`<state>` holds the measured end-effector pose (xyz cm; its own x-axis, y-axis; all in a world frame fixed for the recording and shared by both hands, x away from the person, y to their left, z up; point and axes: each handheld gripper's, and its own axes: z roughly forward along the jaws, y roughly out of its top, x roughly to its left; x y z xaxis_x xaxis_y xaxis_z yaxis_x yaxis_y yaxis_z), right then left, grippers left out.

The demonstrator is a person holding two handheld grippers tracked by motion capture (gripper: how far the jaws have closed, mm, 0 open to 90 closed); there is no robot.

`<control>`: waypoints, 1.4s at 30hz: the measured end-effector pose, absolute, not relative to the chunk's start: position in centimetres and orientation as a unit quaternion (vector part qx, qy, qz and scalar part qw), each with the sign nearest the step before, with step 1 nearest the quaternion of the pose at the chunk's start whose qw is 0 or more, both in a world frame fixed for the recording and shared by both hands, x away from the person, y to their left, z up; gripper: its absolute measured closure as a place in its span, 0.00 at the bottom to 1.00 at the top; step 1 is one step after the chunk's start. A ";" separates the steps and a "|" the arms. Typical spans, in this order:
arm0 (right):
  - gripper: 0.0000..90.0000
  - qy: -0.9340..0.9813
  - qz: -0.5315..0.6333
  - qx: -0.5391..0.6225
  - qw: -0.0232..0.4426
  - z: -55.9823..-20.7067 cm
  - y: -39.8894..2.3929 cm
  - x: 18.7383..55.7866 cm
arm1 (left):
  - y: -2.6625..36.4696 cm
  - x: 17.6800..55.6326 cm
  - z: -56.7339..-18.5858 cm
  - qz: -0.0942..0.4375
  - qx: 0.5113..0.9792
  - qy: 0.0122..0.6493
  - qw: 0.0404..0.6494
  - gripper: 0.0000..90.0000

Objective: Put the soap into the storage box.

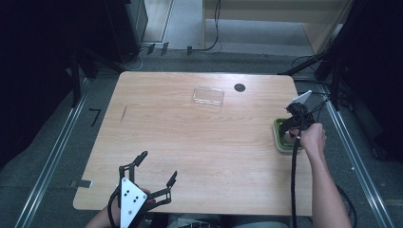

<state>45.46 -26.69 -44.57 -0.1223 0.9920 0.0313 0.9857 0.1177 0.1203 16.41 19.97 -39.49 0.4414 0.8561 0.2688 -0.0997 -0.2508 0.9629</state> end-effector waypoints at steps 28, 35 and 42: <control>0.37 0.746 0.045 0.664 0.021 -45.1 -26.7 45.5 | 20.0 16.4 -39.5 0.443 0.655 0.288 0.540 0.11; 0.36 0.745 0.042 0.665 0.018 -45.0 -26.6 45.4 | 20.0 16.4 -39.5 0.443 0.654 0.287 0.541 0.11; 0.33 0.750 0.042 0.660 0.025 -44.6 -26.4 45.3 | 20.0 16.4 -39.5 0.445 0.655 0.287 0.540 0.11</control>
